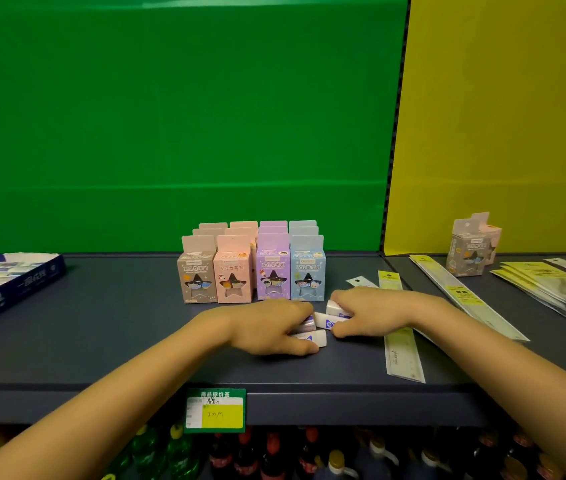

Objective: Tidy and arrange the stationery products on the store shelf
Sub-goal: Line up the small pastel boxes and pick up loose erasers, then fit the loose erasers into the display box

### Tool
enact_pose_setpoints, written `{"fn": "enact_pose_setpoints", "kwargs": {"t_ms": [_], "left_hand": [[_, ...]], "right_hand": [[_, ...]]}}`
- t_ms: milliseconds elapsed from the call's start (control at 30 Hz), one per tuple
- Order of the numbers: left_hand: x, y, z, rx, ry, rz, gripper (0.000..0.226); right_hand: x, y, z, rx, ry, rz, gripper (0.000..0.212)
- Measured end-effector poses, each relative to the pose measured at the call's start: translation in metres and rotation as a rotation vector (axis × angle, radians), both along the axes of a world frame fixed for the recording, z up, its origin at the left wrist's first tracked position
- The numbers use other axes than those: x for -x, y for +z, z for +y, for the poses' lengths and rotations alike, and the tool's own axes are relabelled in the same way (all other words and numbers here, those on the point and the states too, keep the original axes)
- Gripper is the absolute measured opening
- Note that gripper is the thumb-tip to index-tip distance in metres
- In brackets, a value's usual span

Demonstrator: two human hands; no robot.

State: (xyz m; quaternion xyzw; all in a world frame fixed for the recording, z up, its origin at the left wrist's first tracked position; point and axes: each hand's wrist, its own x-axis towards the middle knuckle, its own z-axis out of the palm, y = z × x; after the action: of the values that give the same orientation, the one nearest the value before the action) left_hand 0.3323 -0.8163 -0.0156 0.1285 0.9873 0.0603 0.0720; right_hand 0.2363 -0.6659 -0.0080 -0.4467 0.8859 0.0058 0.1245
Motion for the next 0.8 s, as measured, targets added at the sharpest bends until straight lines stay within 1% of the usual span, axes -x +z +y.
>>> {"fn": "enact_pose_setpoints", "kwargs": {"t_ms": [67, 100, 233, 333, 400, 467, 533, 567, 633, 667, 733, 800], "left_hand": [[-0.003, 0.0, 0.0, -0.001, 0.012, 0.023, 0.029], [-0.005, 0.0, -0.001, 0.0, 0.025, 0.033, 0.03], [-0.017, 0.003, -0.013, -0.023, 0.084, 0.068, 0.026], [-0.03, 0.006, -0.032, -0.098, 0.131, 0.141, 0.029], [-0.042, 0.01, -0.048, -0.194, 0.184, 0.18, 0.03], [-0.058, 0.014, -0.063, -0.36, 0.251, 0.188, 0.025], [-0.076, 0.018, -0.078, -0.538, 0.316, 0.198, 0.014], [-0.086, 0.018, -0.086, -0.614, 0.364, 0.205, 0.014], [-0.106, 0.017, -0.104, -0.72, 0.49, 0.237, 0.017], [-0.117, 0.017, -0.115, -0.762, 0.554, 0.254, 0.018], [-0.142, 0.015, -0.138, -0.843, 0.665, 0.261, 0.022], [-0.169, 0.015, -0.161, -0.897, 0.744, 0.257, 0.04]], "right_hand": [[0.001, 0.0, 0.001, 0.006, 0.015, 0.011, 0.022], [0.001, 0.0, 0.002, 0.016, 0.024, 0.013, 0.024], [-0.001, 0.007, -0.001, 0.079, 0.038, 0.004, 0.021], [-0.003, 0.015, -0.009, 0.13, 0.071, -0.032, 0.021], [-0.007, 0.02, -0.019, 0.203, 0.104, -0.125, 0.018], [-0.014, 0.024, -0.032, 0.272, 0.137, -0.189, 0.019], [-0.022, 0.025, -0.049, 0.328, 0.175, -0.192, 0.02], [-0.026, 0.025, -0.058, 0.352, 0.2, -0.166, 0.019], [-0.037, 0.026, -0.077, 0.391, 0.252, -0.109, 0.012], [-0.044, 0.026, -0.087, 0.406, 0.272, -0.101, 0.012], [-0.06, 0.026, -0.109, 0.443, 0.3, -0.141, 0.013], [-0.079, 0.025, -0.133, 0.489, 0.312, -0.203, 0.018]]}}
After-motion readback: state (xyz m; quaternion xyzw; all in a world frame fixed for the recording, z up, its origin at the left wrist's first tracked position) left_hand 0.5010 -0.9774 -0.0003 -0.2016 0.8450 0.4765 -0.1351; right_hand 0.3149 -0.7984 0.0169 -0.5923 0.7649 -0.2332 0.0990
